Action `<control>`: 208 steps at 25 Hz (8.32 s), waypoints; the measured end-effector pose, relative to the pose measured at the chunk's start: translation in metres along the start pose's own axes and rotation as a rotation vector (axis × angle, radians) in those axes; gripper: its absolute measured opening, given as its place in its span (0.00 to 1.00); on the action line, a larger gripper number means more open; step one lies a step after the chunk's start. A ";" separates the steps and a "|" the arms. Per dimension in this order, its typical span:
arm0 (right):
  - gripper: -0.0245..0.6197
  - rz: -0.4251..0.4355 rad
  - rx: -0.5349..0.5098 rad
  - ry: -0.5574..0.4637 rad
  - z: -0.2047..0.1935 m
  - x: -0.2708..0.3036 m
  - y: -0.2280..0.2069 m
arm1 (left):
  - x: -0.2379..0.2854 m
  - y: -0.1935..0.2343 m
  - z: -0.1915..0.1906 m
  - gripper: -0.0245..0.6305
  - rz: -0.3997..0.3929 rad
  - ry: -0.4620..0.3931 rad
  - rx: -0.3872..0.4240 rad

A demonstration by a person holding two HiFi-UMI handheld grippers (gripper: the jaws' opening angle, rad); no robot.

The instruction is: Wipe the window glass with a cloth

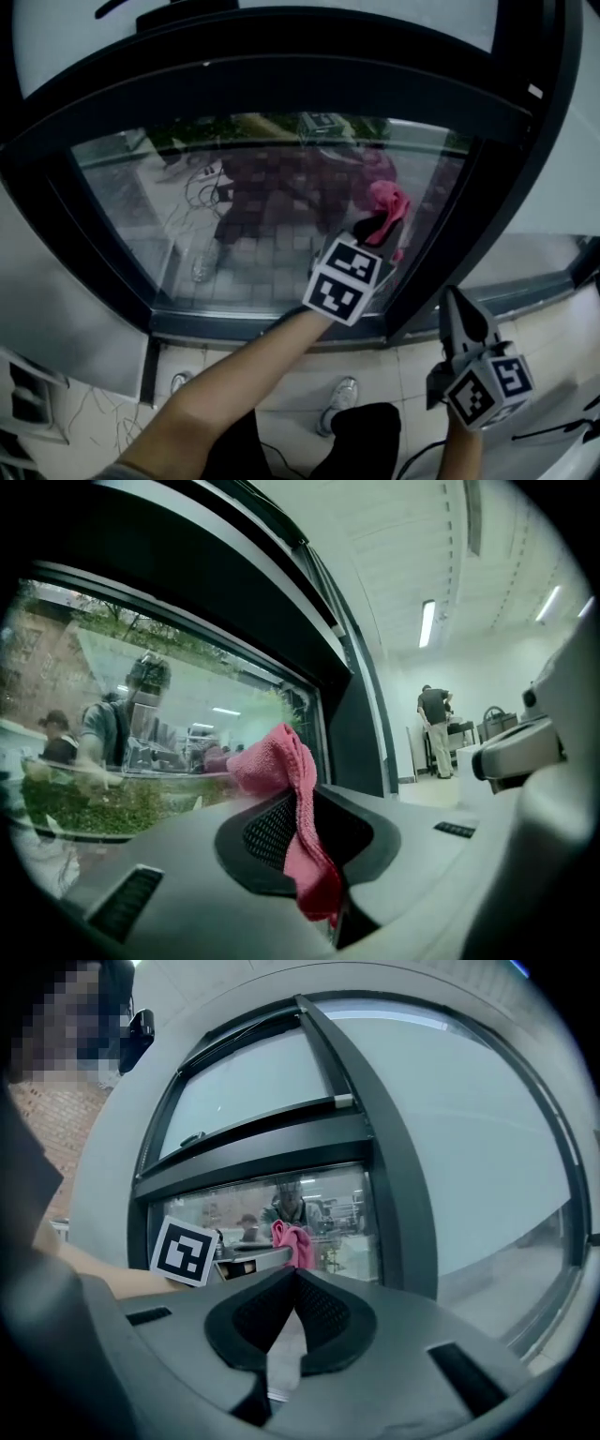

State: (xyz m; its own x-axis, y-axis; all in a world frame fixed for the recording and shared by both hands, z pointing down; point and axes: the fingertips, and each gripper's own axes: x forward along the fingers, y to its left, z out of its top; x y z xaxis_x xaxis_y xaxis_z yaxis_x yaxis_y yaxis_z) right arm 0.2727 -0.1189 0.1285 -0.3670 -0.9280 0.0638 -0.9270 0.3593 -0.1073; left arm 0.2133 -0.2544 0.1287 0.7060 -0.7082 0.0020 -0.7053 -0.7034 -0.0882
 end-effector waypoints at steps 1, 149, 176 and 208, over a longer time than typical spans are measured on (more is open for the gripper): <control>0.05 0.019 -0.002 0.003 -0.001 0.007 0.010 | -0.011 0.011 -0.002 0.12 0.018 0.000 -0.004; 0.05 -0.219 0.169 0.156 -0.164 -0.083 -0.111 | 0.108 -0.059 -0.123 0.12 -0.017 -0.012 -0.055; 0.05 -0.077 0.138 0.116 -0.131 -0.016 -0.029 | -0.001 -0.020 -0.116 0.12 -0.024 -0.027 -0.076; 0.05 0.430 0.082 0.222 -0.173 0.149 0.333 | -0.430 0.304 -0.181 0.12 0.654 0.040 -0.066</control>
State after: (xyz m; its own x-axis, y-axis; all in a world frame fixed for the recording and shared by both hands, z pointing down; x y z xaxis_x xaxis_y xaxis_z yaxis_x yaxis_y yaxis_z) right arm -0.1036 -0.1204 0.2741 -0.7309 -0.6507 0.2059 -0.6822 0.6881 -0.2473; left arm -0.3167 -0.1747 0.2809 0.1284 -0.9917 0.0060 -0.9915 -0.1285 -0.0224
